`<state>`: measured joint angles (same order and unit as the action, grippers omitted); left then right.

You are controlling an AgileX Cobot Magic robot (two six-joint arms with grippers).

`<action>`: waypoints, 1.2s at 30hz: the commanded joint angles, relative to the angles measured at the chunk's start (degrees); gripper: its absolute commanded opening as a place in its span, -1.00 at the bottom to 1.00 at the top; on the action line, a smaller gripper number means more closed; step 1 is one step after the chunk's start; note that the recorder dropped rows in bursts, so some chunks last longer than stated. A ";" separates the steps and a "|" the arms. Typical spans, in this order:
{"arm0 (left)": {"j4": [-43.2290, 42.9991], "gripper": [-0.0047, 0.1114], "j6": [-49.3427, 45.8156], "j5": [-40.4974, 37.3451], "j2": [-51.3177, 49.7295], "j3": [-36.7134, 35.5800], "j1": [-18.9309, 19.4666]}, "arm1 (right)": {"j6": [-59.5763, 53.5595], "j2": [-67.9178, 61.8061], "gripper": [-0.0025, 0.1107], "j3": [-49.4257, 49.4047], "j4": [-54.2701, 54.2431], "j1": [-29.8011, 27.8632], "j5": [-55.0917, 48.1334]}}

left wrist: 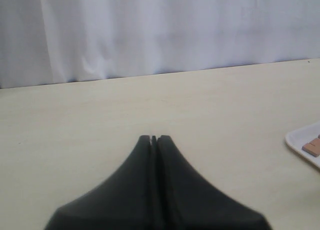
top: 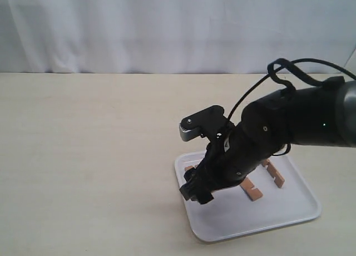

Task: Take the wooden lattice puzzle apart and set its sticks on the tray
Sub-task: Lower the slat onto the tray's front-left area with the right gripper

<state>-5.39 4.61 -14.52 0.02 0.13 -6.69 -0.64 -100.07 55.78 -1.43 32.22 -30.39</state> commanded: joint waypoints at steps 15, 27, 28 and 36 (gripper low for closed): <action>0.04 -0.92 0.18 0.66 -0.02 -0.13 -0.06 | 1.90 -1.90 -0.88 -7.93 -1.48 -2.82 14.25; 0.04 -0.92 0.18 0.66 -0.02 -0.13 -0.06 | 1.90 -3.78 -0.83 -7.93 -3.32 -2.73 16.45; 0.04 -0.92 0.18 0.66 -0.02 -0.13 -0.06 | 1.90 -4.38 -0.80 -7.93 -3.32 -2.73 16.45; 0.04 -0.92 0.18 0.66 -0.02 -0.13 -0.06 | 1.90 -4.90 -0.07 -7.93 -4.63 -2.73 15.95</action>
<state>-5.39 4.61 -14.52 0.02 0.13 -6.69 1.05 -105.63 48.11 -5.15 29.50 -14.14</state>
